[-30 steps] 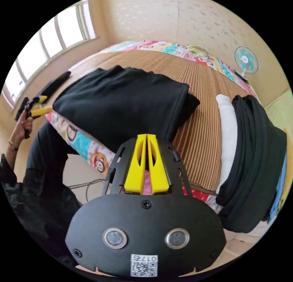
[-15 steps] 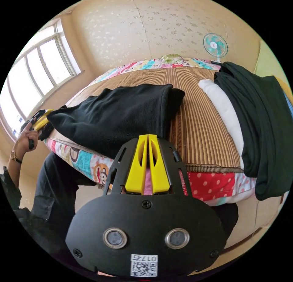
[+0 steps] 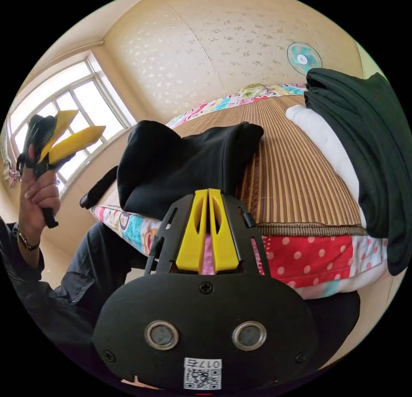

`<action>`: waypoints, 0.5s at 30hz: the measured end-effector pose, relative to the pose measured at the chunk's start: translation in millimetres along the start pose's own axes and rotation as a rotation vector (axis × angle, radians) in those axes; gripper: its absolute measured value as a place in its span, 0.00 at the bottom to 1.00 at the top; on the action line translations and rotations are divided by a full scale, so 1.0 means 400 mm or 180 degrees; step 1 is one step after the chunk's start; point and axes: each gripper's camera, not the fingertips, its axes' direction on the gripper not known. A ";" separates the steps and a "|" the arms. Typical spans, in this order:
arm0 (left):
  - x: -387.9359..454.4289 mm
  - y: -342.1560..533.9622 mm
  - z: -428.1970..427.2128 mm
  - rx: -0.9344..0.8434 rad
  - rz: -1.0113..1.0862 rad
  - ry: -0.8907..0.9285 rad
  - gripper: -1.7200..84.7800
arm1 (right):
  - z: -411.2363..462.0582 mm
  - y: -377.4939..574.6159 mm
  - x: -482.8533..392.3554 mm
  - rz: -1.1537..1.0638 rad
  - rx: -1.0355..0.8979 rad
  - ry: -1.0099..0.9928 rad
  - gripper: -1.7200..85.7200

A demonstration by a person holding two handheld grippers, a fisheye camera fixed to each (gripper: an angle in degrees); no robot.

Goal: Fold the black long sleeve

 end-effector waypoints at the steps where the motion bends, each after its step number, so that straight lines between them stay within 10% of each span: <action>1: -0.037 0.038 -0.039 0.0237 -0.0200 -0.0296 0.19 | -0.004 0.009 0.009 -0.0022 0.0079 -0.0040 0.02; 15: -0.338 0.071 0.039 -0.0341 -0.1521 -0.0658 0.18 | -0.030 0.008 0.083 0.0048 0.0230 -0.0240 0.02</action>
